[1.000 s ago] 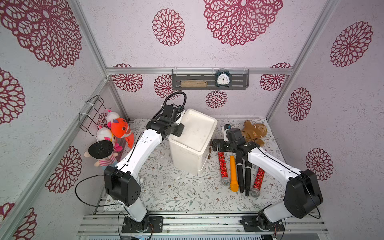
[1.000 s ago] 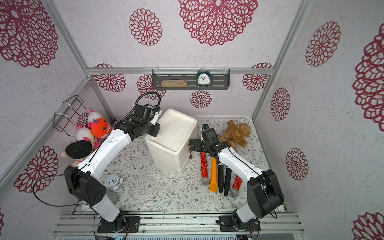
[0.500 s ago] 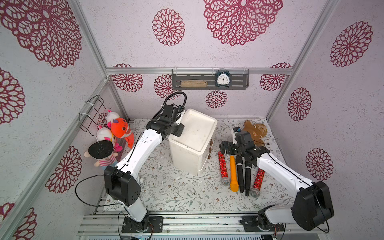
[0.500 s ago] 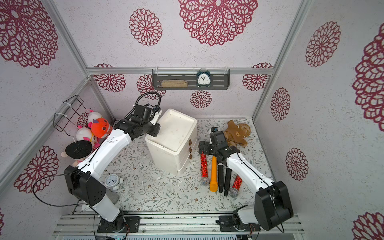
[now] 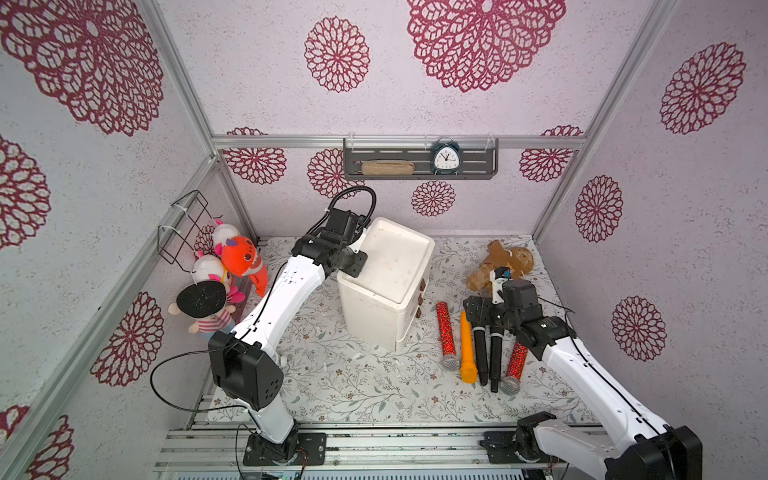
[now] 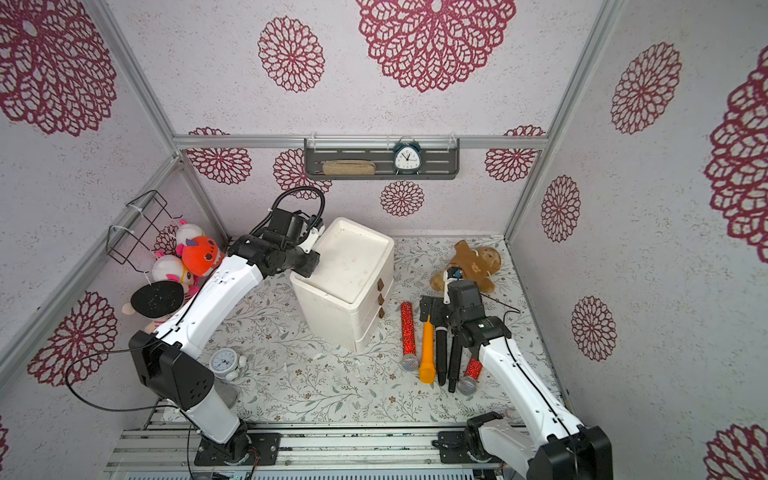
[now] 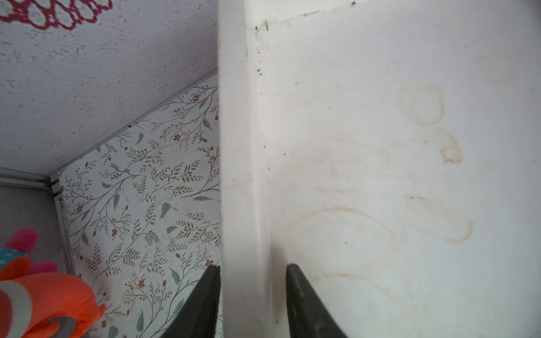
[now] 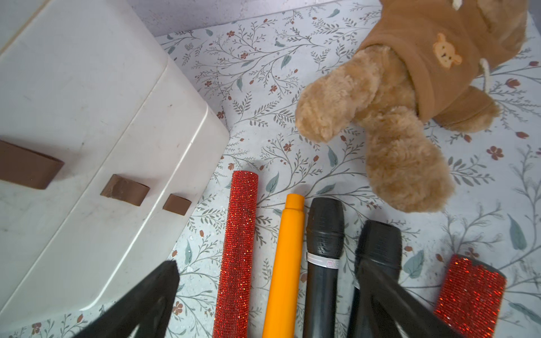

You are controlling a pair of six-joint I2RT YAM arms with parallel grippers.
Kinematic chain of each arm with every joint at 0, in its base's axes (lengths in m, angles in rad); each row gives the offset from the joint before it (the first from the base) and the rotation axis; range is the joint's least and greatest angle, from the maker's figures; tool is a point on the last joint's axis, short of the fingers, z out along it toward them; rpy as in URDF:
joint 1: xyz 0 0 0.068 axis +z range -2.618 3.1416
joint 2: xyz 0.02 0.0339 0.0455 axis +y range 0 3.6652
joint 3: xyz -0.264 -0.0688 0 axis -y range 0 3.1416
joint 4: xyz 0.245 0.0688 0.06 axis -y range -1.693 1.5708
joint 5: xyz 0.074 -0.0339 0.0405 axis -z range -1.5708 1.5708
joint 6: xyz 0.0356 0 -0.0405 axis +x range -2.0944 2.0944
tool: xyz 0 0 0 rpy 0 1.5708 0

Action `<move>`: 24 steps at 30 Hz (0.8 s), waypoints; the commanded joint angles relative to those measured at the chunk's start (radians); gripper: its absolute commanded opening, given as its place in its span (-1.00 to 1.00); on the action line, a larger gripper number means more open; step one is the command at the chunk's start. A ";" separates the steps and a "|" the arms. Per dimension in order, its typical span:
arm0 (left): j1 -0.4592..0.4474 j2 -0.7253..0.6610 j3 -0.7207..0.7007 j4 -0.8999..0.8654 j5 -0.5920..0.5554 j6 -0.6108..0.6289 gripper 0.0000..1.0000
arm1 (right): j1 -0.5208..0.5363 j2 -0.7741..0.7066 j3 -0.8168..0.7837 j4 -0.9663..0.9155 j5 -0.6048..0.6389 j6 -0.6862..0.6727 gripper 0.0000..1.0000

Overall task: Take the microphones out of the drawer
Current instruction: Reset both arms

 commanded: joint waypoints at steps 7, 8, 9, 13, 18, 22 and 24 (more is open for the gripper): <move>-0.001 -0.058 0.053 -0.027 -0.025 -0.007 0.40 | -0.042 -0.043 -0.042 -0.011 0.032 -0.101 0.97; 0.000 -0.070 0.054 -0.027 -0.033 -0.007 0.51 | -0.044 -0.048 -0.050 0.000 0.042 -0.103 0.97; 0.000 -0.079 0.055 -0.024 -0.045 -0.007 0.83 | -0.047 -0.050 -0.059 0.012 0.055 -0.106 0.97; 0.007 -0.112 0.049 -0.022 -0.094 -0.012 0.95 | -0.055 -0.053 -0.082 0.043 0.108 -0.118 0.97; 0.037 -0.183 -0.009 0.012 -0.130 -0.058 0.95 | -0.058 -0.062 -0.140 0.145 0.227 -0.136 0.98; 0.085 -0.248 -0.070 0.034 -0.152 -0.134 0.95 | -0.057 -0.099 -0.227 0.288 0.239 -0.177 0.97; 0.117 -0.281 -0.112 0.046 -0.177 -0.190 0.94 | -0.057 -0.126 -0.289 0.391 0.240 -0.192 0.98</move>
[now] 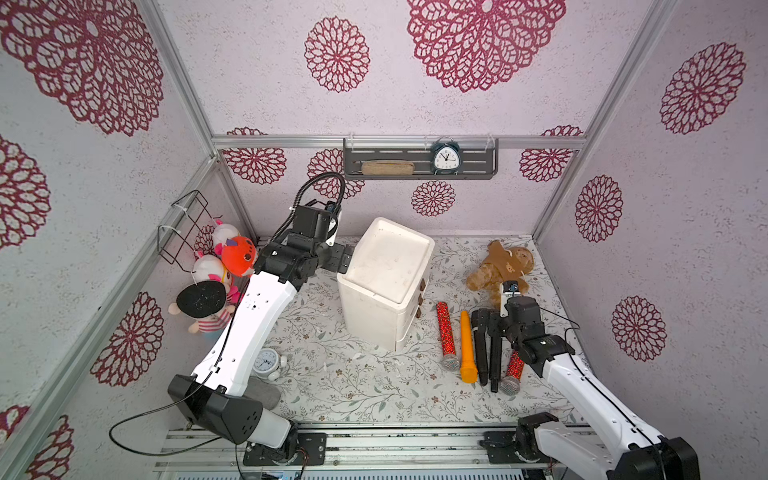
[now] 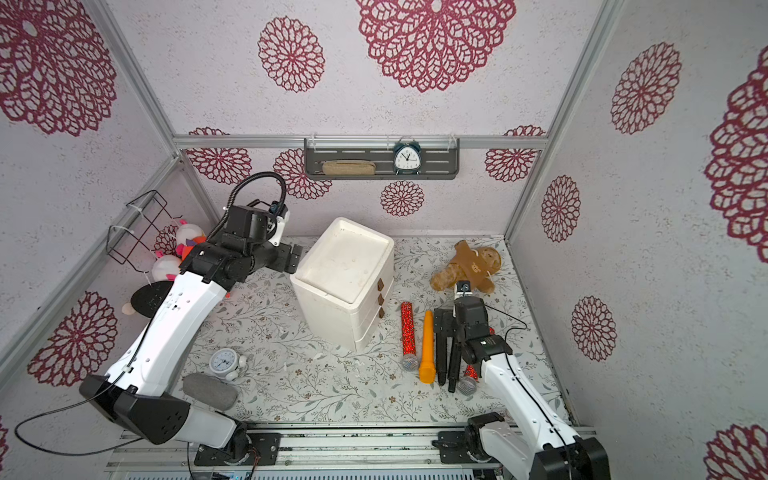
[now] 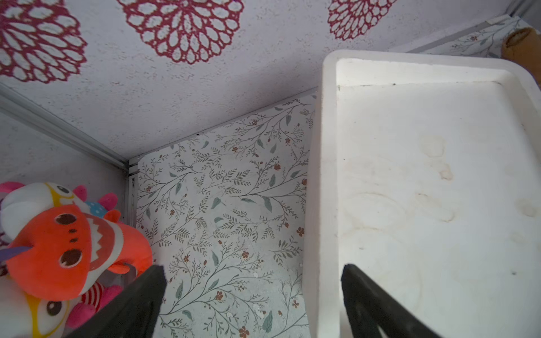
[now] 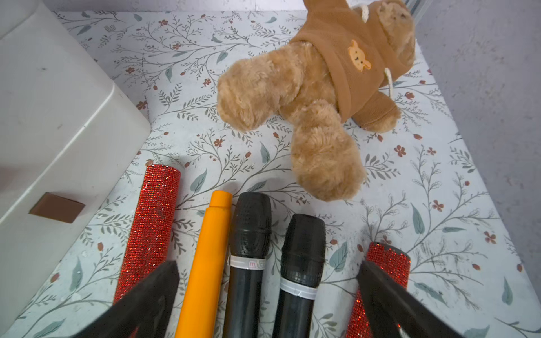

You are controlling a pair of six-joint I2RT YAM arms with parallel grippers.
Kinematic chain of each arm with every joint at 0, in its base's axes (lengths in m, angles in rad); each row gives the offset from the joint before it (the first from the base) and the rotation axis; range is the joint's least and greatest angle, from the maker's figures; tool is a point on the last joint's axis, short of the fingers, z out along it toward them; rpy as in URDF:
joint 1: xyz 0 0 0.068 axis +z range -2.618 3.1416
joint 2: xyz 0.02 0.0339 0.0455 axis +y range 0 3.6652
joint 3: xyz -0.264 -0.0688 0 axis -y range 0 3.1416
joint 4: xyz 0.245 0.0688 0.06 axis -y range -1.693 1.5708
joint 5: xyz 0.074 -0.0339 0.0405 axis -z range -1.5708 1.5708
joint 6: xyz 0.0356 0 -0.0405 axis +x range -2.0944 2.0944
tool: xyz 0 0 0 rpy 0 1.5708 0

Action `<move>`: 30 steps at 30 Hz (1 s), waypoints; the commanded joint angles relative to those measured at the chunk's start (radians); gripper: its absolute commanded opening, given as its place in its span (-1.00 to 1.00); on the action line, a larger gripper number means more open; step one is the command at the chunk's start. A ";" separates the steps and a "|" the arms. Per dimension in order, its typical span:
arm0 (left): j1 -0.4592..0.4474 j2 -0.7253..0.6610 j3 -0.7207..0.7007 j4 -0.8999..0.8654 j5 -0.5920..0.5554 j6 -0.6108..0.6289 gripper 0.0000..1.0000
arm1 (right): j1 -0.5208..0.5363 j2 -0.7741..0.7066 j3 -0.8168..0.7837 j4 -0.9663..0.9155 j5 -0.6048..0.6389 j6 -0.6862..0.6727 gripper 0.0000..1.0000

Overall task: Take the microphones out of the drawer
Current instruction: Reset both arms

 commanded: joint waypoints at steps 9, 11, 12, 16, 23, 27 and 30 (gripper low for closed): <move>0.107 -0.223 -0.348 0.174 -0.215 -0.234 0.95 | -0.007 -0.056 -0.177 0.412 0.099 -0.135 0.97; 0.106 -0.267 -0.428 0.239 -0.229 -0.229 0.95 | -0.008 -0.026 -0.218 0.505 0.143 -0.163 0.97; 0.106 -0.288 -0.467 0.269 -0.235 -0.223 0.94 | -0.009 -0.005 -0.241 0.567 0.155 -0.181 0.97; 0.108 -0.372 -0.634 0.420 -0.312 -0.206 0.94 | -0.020 0.092 -0.310 0.796 0.155 -0.214 0.97; 0.180 -0.481 -0.870 0.640 -0.377 -0.178 0.95 | -0.078 0.322 -0.329 1.055 0.119 -0.235 0.98; 0.251 -0.494 -1.006 0.794 -0.330 -0.188 0.95 | -0.101 0.374 -0.343 1.189 0.077 -0.247 0.97; 0.283 -0.483 -1.129 0.983 -0.260 -0.153 0.95 | -0.107 0.402 -0.345 1.237 0.068 -0.265 0.97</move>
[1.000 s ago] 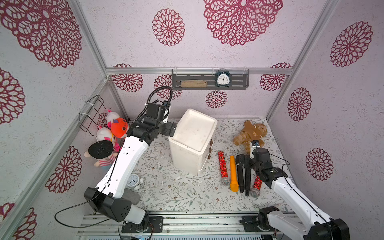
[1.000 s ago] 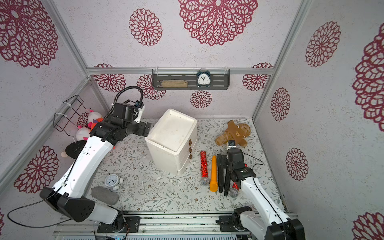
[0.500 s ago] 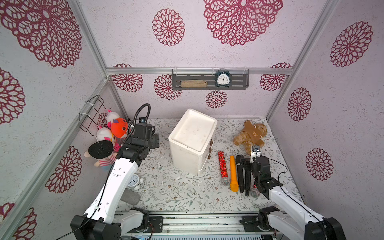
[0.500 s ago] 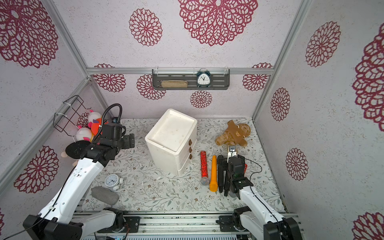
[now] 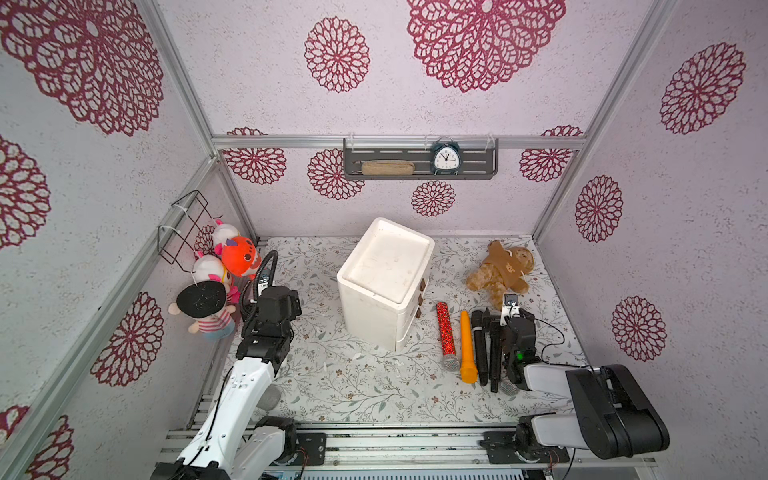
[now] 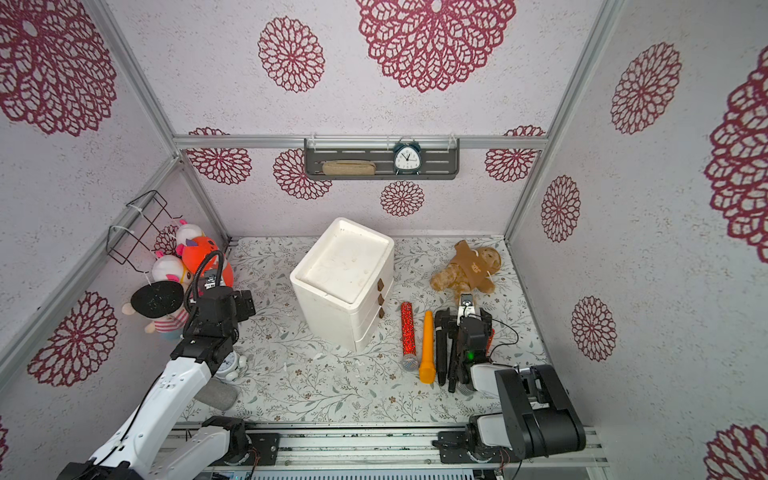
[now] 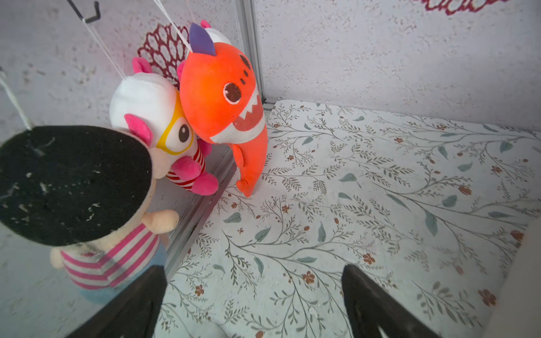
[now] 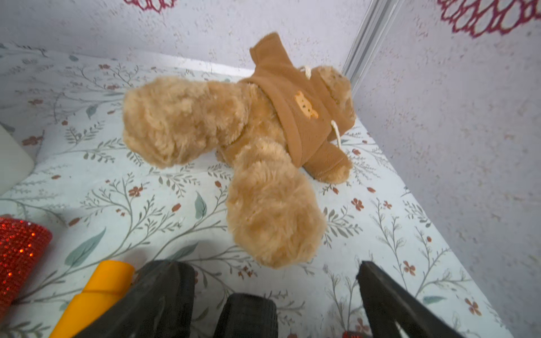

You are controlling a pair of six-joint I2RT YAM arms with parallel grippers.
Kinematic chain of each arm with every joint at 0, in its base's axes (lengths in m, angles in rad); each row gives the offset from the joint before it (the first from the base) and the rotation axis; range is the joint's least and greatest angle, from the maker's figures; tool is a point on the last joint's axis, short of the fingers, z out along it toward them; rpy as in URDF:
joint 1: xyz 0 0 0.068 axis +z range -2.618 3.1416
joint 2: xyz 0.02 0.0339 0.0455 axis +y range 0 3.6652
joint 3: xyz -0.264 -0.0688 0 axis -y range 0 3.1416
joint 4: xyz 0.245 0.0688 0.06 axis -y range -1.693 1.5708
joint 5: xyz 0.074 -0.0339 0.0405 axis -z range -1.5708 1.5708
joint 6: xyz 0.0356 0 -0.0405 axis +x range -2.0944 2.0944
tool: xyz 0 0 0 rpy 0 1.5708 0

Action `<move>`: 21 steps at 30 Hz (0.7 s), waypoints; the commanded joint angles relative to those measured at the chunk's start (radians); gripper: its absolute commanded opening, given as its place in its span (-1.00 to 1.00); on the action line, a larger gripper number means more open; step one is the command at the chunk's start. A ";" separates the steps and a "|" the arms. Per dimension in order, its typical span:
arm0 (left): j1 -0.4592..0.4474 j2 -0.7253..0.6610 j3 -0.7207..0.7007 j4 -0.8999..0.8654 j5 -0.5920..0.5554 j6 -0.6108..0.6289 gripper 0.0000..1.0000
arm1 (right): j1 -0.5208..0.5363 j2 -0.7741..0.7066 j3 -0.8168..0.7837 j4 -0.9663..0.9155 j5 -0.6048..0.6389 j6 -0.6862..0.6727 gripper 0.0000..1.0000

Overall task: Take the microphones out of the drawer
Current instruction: Reset both arms

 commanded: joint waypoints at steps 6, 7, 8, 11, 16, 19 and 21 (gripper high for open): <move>0.088 0.135 -0.221 0.553 0.101 0.025 0.95 | -0.013 0.083 -0.049 0.319 -0.050 -0.033 0.97; 0.094 0.168 -0.231 0.599 0.106 0.028 0.95 | -0.014 0.082 -0.054 0.326 -0.046 -0.030 0.97; 0.097 0.204 -0.236 0.646 0.120 0.030 0.95 | -0.014 0.079 -0.059 0.330 -0.049 -0.029 0.97; 0.099 0.320 -0.250 0.808 0.146 0.045 0.95 | -0.014 0.082 -0.067 0.345 -0.053 -0.033 0.97; 0.109 0.458 -0.217 0.932 0.177 0.096 0.94 | -0.017 0.097 -0.071 0.372 -0.034 -0.021 0.97; 0.119 0.545 -0.255 1.090 0.183 0.097 0.95 | -0.022 0.115 -0.083 0.414 -0.024 -0.013 0.97; 0.122 0.596 -0.281 1.208 0.194 0.108 0.95 | -0.023 0.141 -0.110 0.488 -0.030 -0.015 0.97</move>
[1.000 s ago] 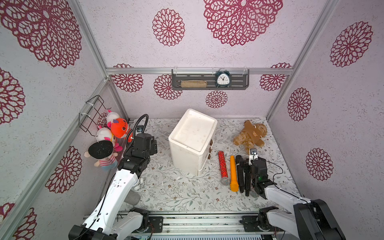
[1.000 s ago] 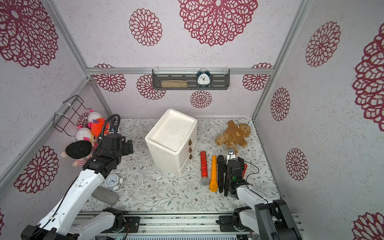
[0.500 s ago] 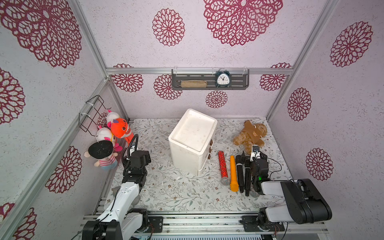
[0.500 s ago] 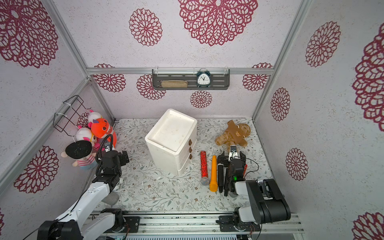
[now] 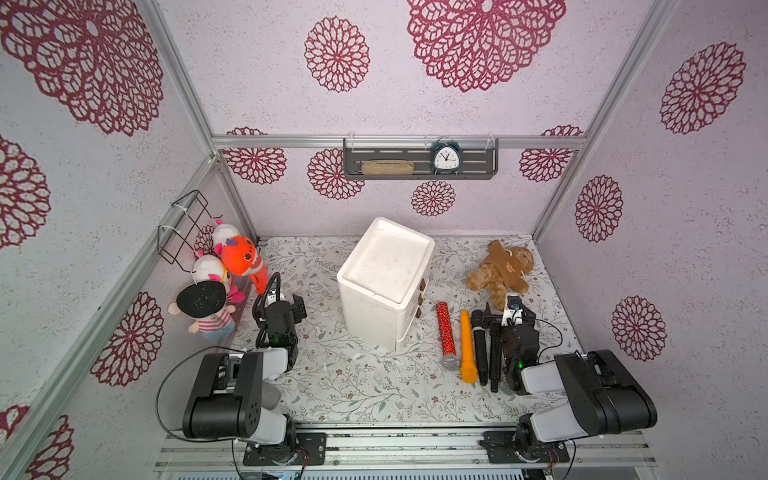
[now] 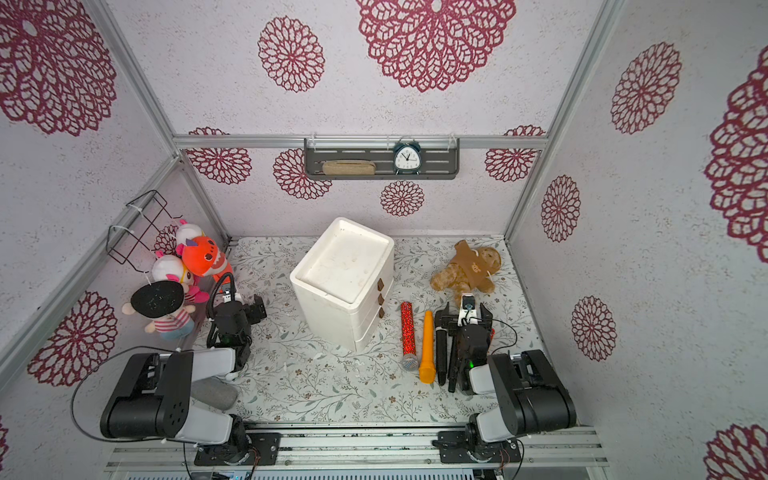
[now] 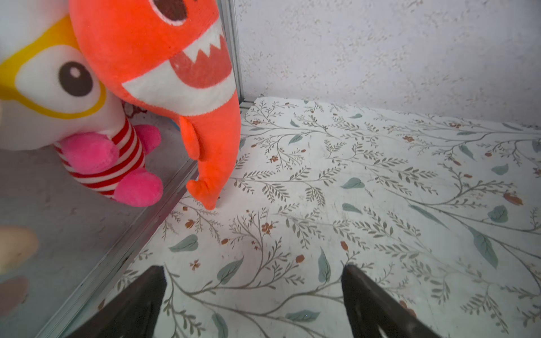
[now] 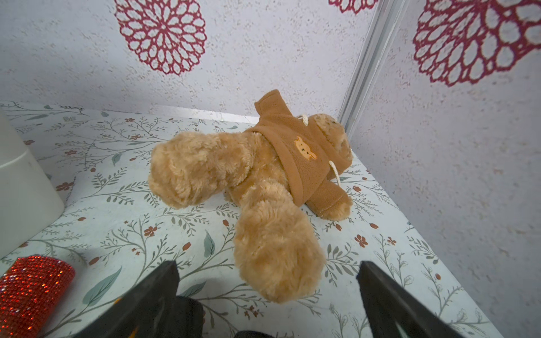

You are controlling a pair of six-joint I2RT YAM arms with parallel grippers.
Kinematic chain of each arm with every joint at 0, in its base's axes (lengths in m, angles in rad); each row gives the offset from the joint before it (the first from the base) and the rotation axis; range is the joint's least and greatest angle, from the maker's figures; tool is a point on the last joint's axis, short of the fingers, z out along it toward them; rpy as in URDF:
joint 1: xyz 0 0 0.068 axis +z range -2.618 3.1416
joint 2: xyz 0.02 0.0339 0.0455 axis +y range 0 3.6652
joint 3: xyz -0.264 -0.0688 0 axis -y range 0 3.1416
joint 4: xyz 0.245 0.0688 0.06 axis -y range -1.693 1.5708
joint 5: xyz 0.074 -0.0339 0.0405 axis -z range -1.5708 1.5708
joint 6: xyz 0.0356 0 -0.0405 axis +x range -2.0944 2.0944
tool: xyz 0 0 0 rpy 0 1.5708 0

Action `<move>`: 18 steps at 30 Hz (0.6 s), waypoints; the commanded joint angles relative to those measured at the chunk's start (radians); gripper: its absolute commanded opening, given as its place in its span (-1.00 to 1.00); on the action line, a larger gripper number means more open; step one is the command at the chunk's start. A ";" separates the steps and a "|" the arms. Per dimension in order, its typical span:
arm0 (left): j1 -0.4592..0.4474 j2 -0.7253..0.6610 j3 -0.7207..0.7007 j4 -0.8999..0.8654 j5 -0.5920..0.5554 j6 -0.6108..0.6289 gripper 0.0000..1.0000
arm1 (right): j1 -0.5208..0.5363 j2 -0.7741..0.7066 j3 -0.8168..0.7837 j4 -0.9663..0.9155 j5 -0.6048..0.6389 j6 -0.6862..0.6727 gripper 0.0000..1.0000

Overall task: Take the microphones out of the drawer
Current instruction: Reset both arms

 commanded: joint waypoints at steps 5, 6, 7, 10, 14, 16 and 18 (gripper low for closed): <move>0.024 0.037 0.006 0.130 0.044 0.007 0.95 | -0.009 0.090 -0.053 0.233 0.005 -0.010 0.98; 0.031 0.034 0.009 0.119 0.046 -0.003 0.95 | -0.011 0.074 -0.045 0.195 -0.001 -0.007 0.98; 0.034 0.029 0.016 0.092 0.041 -0.007 0.94 | -0.012 0.079 -0.042 0.197 -0.001 -0.006 0.97; 0.035 0.034 0.013 0.106 0.042 -0.009 0.95 | -0.013 0.079 -0.042 0.198 -0.001 -0.006 0.98; 0.039 0.033 0.019 0.091 0.040 -0.014 0.95 | -0.014 0.081 -0.039 0.194 -0.001 -0.004 0.98; 0.039 0.032 0.017 0.093 0.042 -0.014 0.95 | -0.016 0.078 -0.036 0.186 -0.003 -0.002 0.97; 0.039 0.032 0.018 0.092 0.042 -0.014 0.95 | -0.016 0.078 -0.036 0.183 -0.003 -0.002 0.97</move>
